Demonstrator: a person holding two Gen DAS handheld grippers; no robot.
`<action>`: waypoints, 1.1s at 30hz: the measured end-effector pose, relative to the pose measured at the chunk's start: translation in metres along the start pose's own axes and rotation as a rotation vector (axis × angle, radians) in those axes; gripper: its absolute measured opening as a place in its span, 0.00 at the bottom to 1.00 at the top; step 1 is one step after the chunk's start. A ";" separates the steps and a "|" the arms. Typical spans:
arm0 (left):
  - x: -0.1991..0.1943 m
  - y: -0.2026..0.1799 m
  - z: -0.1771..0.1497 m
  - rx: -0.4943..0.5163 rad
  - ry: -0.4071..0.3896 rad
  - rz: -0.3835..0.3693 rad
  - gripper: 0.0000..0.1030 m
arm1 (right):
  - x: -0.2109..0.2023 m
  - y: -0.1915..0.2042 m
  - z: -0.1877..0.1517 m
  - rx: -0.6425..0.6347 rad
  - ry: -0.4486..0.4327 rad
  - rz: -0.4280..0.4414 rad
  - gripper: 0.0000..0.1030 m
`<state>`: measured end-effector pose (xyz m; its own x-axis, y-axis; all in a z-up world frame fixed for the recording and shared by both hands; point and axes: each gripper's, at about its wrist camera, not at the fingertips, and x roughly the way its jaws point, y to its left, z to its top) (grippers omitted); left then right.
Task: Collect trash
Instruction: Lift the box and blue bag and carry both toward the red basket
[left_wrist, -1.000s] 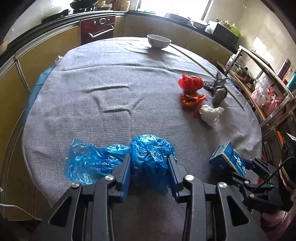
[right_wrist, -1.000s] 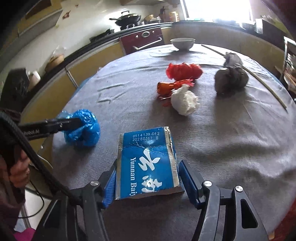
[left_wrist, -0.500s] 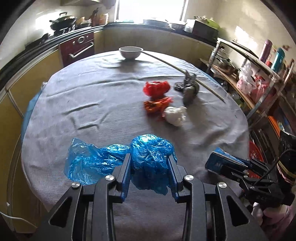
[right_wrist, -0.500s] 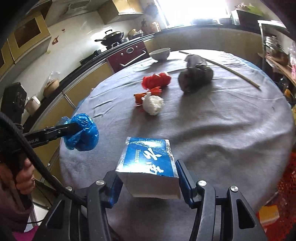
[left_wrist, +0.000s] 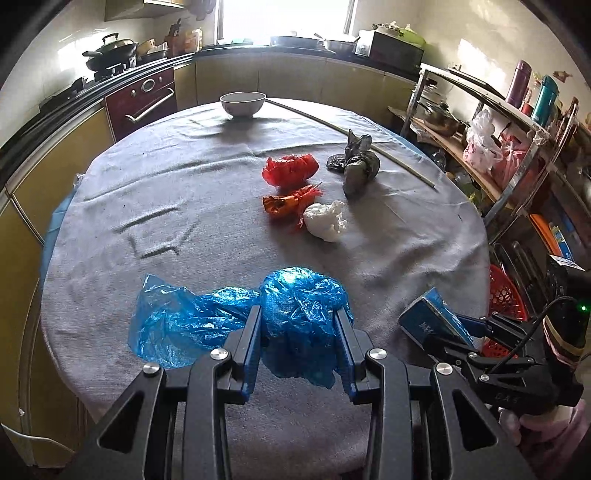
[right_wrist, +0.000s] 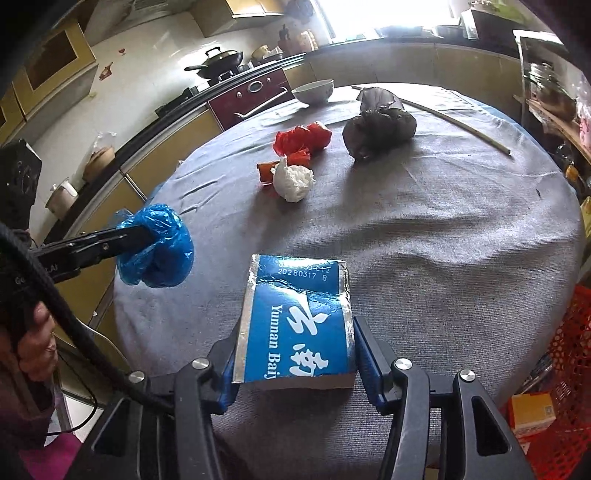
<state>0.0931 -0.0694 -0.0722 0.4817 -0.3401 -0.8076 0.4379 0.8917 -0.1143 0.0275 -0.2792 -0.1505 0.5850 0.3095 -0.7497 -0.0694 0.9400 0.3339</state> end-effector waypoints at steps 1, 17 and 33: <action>0.000 0.000 0.000 0.001 0.000 0.000 0.37 | -0.001 -0.002 0.000 0.011 -0.003 0.011 0.54; 0.007 -0.051 0.011 0.117 0.013 -0.039 0.37 | -0.064 -0.060 -0.008 0.201 -0.161 0.027 0.54; 0.018 -0.146 0.013 0.333 0.015 -0.145 0.37 | -0.133 -0.144 -0.033 0.398 -0.271 -0.134 0.54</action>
<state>0.0477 -0.2098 -0.0631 0.3861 -0.4493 -0.8056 0.7252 0.6876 -0.0359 -0.0670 -0.4516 -0.1174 0.7601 0.0914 -0.6434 0.3041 0.8249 0.4764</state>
